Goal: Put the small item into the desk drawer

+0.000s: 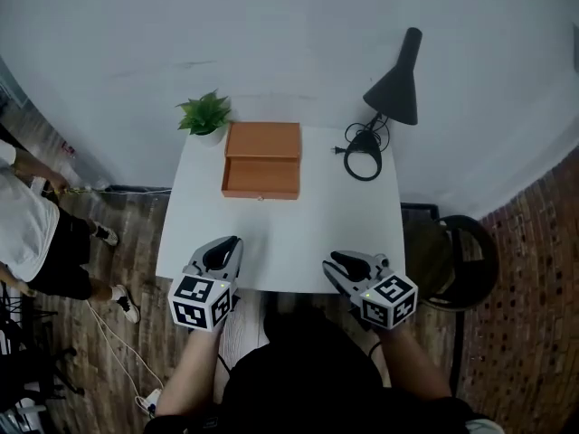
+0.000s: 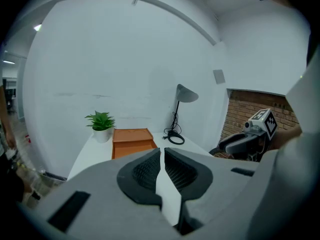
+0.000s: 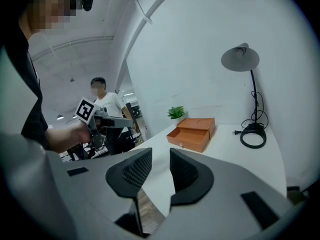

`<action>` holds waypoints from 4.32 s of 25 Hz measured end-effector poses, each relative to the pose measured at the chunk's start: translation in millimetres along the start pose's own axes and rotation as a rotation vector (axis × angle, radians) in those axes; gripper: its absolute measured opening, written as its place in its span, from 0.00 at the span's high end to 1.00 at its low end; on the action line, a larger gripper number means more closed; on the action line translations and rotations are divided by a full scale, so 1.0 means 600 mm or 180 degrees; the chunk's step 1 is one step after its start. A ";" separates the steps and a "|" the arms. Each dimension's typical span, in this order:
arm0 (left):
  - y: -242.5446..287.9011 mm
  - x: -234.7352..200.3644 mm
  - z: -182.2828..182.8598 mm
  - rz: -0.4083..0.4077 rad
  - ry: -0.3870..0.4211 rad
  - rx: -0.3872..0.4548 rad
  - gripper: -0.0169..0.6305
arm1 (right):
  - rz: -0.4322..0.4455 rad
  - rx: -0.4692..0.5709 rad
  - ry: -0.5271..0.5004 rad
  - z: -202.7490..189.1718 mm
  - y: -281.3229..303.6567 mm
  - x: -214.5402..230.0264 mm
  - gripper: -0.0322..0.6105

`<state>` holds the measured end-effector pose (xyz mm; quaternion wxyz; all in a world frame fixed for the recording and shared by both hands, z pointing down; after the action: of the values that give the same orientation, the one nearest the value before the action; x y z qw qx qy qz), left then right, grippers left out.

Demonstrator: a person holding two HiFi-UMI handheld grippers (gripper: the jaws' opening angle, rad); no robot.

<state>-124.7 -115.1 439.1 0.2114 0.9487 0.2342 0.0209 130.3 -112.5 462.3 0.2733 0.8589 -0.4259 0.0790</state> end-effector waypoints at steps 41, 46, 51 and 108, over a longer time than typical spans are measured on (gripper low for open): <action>0.184 0.066 -0.090 0.0061 -0.0356 -0.0790 0.92 | 0.0460 -0.1516 -0.0605 -0.180 0.113 0.217 0.56; 0.190 0.071 -0.085 0.0036 -0.0339 -0.0783 0.92 | 0.0401 -0.1566 -0.0644 -0.190 0.108 0.219 0.57; 0.196 0.077 -0.078 0.0004 -0.0316 -0.0779 0.92 | 0.0265 -0.1580 -0.0635 -0.199 0.105 0.225 0.62; 0.102 -0.222 0.016 0.0038 -0.0013 -0.0048 0.92 | -0.0125 -0.0500 -0.0620 0.126 0.246 0.059 0.67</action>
<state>-215.4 -228.0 463.6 0.2189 0.9485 0.2279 0.0221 30.8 -249.3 471.1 0.2986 0.8466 -0.4384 -0.0437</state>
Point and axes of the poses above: the fingertips, and each gripper's own axes: y forward along the fingers, x to its right, z out of its top, the point moved 6 cm from there along -y, backward along the fingers, and after that the axes turned 6 degrees about y, right-handed, at the moved point
